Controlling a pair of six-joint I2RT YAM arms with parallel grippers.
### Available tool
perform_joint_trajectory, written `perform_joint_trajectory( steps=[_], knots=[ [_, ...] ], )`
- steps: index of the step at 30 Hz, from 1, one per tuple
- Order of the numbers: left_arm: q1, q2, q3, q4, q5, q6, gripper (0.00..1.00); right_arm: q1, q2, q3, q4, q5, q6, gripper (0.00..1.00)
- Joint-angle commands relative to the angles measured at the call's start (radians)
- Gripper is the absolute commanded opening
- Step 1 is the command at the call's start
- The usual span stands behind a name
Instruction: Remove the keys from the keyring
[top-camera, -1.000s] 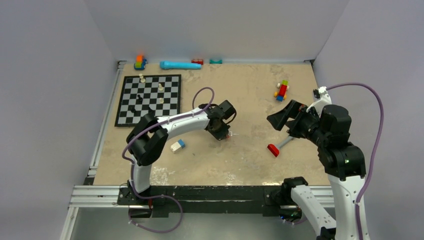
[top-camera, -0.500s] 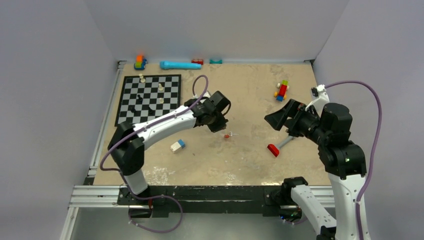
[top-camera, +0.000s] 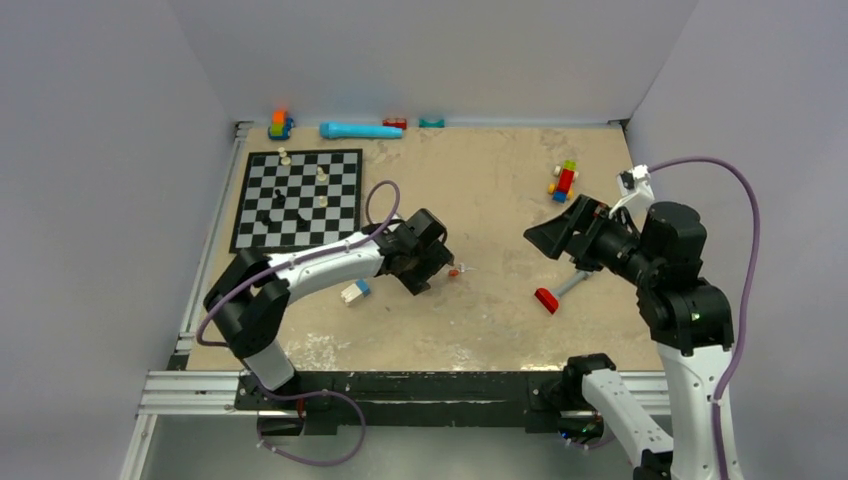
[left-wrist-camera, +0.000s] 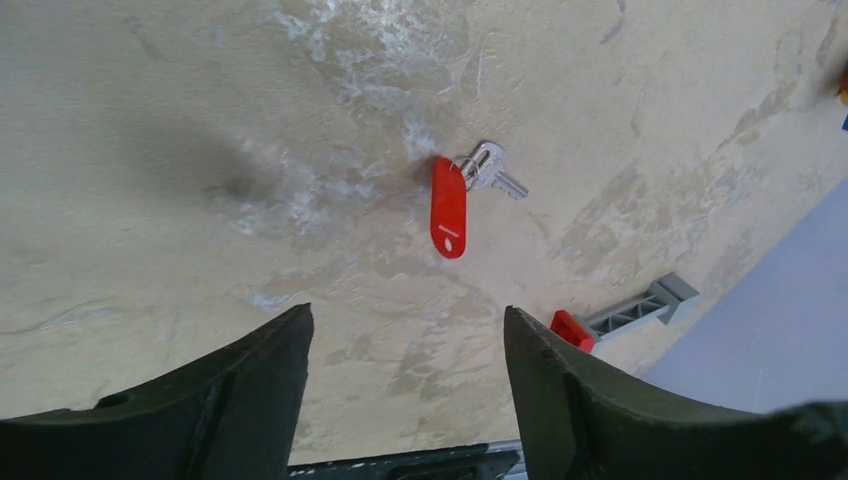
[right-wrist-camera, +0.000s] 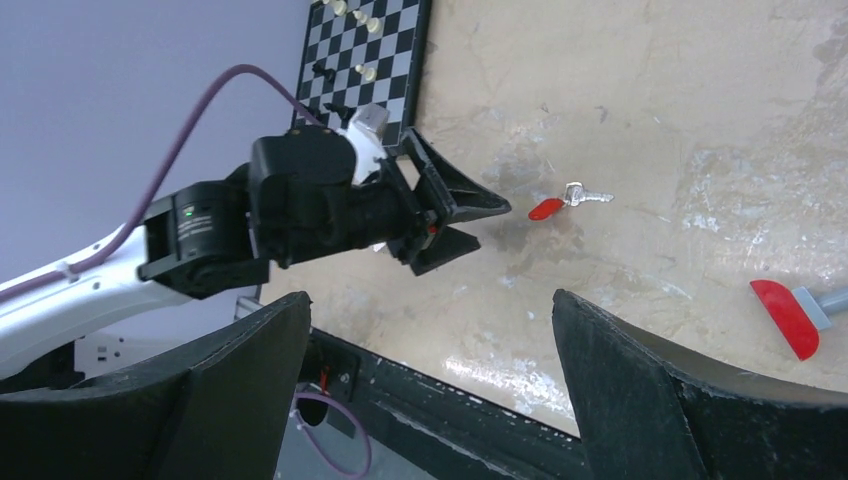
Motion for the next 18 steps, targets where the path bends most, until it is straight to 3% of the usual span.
perform_joint_trajectory(
  steps=[1, 11, 18],
  knots=[
    [0.002, 0.083, 0.011, 0.176, 0.045, -0.14, 0.71, 0.005, -0.024, 0.03, 0.007, -0.017, 0.016, 0.95],
    [0.0, 0.233, 0.088, 0.19, 0.046, -0.218, 0.56, 0.006, -0.028, 0.063, -0.054, 0.009, -0.012, 0.95],
    [0.001, 0.253, 0.109, 0.186, 0.046, -0.207, 0.34, 0.005, -0.022, 0.067, -0.048, 0.022, -0.01, 0.95]
  ],
)
